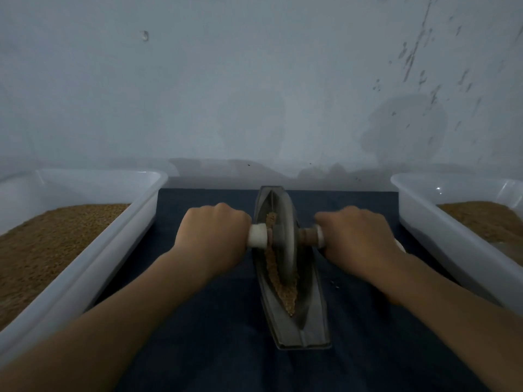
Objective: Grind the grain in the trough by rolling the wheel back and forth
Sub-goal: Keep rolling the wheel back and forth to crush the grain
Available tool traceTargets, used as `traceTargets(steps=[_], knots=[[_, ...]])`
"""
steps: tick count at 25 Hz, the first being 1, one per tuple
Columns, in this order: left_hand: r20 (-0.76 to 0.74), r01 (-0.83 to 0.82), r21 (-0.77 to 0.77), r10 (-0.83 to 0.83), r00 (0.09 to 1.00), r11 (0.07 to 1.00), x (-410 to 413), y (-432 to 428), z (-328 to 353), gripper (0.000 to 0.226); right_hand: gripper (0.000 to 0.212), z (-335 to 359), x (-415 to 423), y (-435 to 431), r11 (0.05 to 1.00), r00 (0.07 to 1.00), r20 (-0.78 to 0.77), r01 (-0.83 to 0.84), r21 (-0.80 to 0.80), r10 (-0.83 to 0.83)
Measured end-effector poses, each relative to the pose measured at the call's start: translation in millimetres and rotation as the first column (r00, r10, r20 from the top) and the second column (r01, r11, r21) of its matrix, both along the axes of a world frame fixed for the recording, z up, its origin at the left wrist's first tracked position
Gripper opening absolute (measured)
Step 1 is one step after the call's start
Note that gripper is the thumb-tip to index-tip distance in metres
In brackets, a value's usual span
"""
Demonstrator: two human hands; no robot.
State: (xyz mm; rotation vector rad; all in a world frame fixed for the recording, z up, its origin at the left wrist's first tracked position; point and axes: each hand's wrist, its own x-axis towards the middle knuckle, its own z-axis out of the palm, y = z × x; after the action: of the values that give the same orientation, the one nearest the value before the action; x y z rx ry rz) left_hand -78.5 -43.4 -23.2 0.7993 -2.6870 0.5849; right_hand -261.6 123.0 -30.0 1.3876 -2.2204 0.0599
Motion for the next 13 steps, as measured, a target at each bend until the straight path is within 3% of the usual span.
traceTargets(steps=[4,10,13], knots=[[-0.02,0.091,-0.121,-0.094,0.995,0.988,25.1,16.1,0.0,0.034,0.047,3.2,18.0,37.0,0.999,0.996,-0.07,-0.049,-0.009,0.048],[-0.048,-0.009,-0.015,0.009,0.999,1.0,-36.0,-30.3,1.9,0.009,0.02,6.0,-21.4,-37.8,0.997,0.995,0.074,0.07,0.022,-0.071],[-0.061,-0.028,0.065,0.032,0.998,0.997,-43.0,-40.0,5.3,0.008,0.022,18.3,-29.1,-57.0,0.998,0.996,0.07,0.049,0.046,-0.052]])
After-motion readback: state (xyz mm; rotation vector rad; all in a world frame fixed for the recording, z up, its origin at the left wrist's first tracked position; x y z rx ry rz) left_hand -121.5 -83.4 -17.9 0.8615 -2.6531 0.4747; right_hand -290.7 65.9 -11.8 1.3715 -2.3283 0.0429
